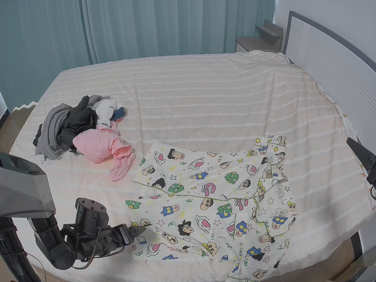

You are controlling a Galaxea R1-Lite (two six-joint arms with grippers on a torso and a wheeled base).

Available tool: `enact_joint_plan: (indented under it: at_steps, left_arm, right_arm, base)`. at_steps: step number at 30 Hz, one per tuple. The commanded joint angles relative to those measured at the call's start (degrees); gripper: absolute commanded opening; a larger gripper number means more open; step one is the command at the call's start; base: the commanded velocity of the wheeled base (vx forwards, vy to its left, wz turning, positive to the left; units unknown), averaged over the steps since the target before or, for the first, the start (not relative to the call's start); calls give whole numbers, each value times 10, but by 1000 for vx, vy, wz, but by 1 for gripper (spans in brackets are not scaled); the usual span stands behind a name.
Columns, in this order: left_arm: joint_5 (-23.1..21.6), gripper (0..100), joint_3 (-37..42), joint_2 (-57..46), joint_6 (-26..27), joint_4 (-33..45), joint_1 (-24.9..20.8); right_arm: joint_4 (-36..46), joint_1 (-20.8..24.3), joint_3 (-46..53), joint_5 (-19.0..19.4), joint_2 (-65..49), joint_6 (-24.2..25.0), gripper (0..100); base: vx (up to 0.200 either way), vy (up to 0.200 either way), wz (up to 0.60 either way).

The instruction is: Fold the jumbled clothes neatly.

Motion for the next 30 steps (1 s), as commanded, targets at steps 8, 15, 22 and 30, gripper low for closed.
enact_joint_plan:
  at_steps: [8, 15, 22, 30]
  left_arm:
    - [2, 100, 47, 115, 52, -109, -32]
    - [11, 100, 59, 216, 85, -241, -34]
    - [10, 100, 79, 241, 104, -281, -38]
    - [5, 100, 71, 241, 103, -281, -39]
  right_arm:
    - [0, 1, 1, 1, -4, 0, 100]
    - [0, 2, 1, 1, -4, 0, 100]
    - [0, 2, 1, 1, -4, 0, 100]
    - [-1, 2, 1, 1, -5, 0, 100]
  base:
    - [0, 0, 0]
    - [0, 0, 0]
    - [0, 0, 0]
    - [0, 0, 0]
